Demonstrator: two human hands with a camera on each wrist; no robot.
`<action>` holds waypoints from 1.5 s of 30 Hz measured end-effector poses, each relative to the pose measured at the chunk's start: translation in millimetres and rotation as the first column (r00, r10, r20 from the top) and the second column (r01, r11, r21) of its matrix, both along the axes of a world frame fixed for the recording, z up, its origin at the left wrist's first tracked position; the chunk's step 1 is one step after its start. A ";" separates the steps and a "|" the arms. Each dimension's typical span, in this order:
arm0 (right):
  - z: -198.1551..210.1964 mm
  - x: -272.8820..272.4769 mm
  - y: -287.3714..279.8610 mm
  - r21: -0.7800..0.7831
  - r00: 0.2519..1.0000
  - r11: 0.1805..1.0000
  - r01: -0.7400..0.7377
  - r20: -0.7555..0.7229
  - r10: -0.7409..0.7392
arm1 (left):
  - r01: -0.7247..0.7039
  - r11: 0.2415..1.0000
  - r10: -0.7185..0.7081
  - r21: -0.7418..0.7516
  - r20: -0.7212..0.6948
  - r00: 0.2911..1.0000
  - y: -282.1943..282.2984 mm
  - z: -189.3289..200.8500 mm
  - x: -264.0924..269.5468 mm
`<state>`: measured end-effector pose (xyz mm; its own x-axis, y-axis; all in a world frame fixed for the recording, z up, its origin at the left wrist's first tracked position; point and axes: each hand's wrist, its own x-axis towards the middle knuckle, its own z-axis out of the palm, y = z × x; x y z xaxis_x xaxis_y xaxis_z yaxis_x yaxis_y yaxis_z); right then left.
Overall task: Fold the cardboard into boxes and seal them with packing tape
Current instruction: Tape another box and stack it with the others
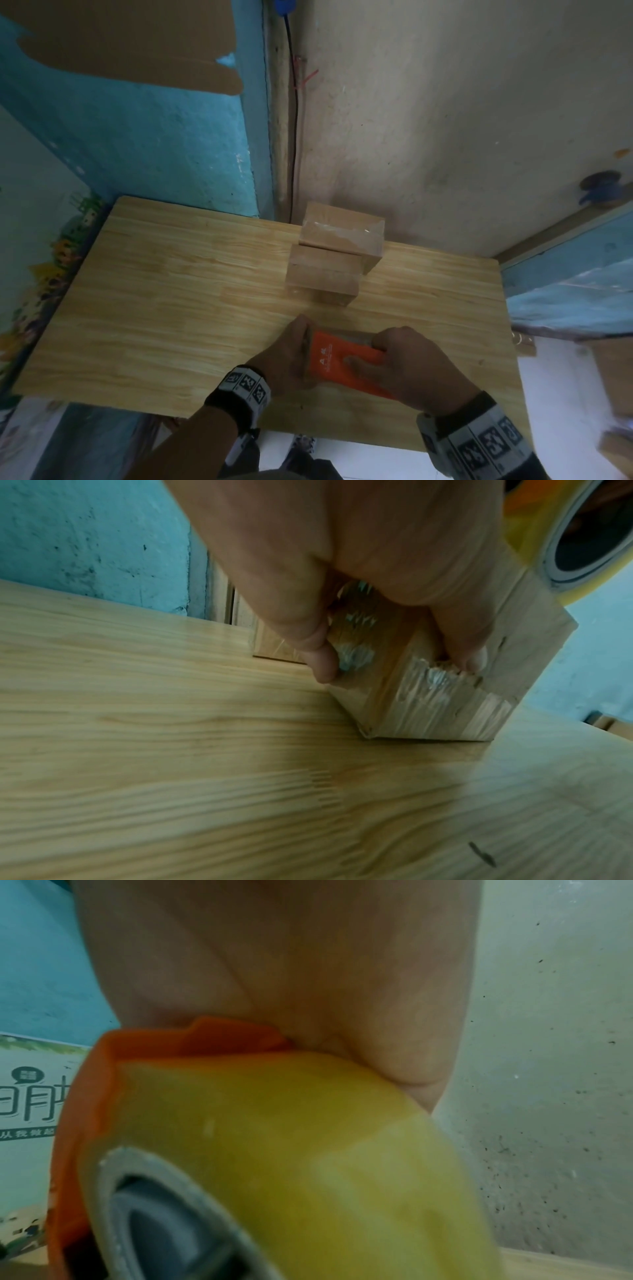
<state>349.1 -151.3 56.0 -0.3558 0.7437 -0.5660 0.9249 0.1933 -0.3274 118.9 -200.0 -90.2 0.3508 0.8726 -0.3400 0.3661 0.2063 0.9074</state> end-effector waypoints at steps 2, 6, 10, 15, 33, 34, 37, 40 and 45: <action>2.6 -2.1 -4.6 0.022 0.999 0.999 -0.027 0.029 0.026 | 0.004 0.999 -0.003 0.039 -0.040 0.999 -0.8 -4.1 -1.0; 13.8 -14.8 -16.6 0.119 0.987 0.981 -0.152 0.074 0.143 | 0.090 0.984 -0.064 0.152 -0.169 0.984 -3.8 -22.5 -1.0; 15.0 -20.0 -22.5 0.109 0.987 0.981 -0.161 0.042 0.157 | 0.051 0.994 -0.033 0.096 -0.174 0.984 -7.7 -30.8 -1.4; 11.8 -15.5 -19.4 0.087 0.989 0.986 -0.141 0.045 0.138 | -0.034 0.998 0.039 -0.049 0.107 0.994 -9.0 -21.4 9.9; -2.4 2.9 -3.1 0.035 0.992 0.997 -0.073 0.102 0.069 | -0.015 1.000 0.016 0.011 -0.101 0.995 -2.8 -9.2 11.0; -1.6 2.9 -2.6 0.030 0.992 0.997 -0.070 0.106 0.067 | -0.005 1.000 0.004 -0.008 -0.082 0.997 -2.8 -9.6 10.3; 0.6 12.3 2.8 0.016 0.992 0.999 -0.043 0.116 0.041 | 0.025 0.999 -0.025 -0.027 -0.005 1.000 -5.7 -14.5 3.0; 5.4 33.0 13.8 0.019 0.991 1.000 0.000 0.135 -0.002 | 0.022 0.999 -0.023 -0.028 -0.052 0.998 -5.4 -12.2 -5.5; 2.8 44.8 19.7 -0.003 0.993 1.000 0.022 0.120 -0.022 | 0.042 0.999 -0.043 -0.030 -0.038 0.998 0.0 -16.9 -6.9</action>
<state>393.8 -131.5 58.8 -0.2690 0.7480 -0.6067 0.9615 0.1714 -0.2150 111.9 -200.0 -107.1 0.3731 0.8470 -0.3788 0.4099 0.2158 0.8863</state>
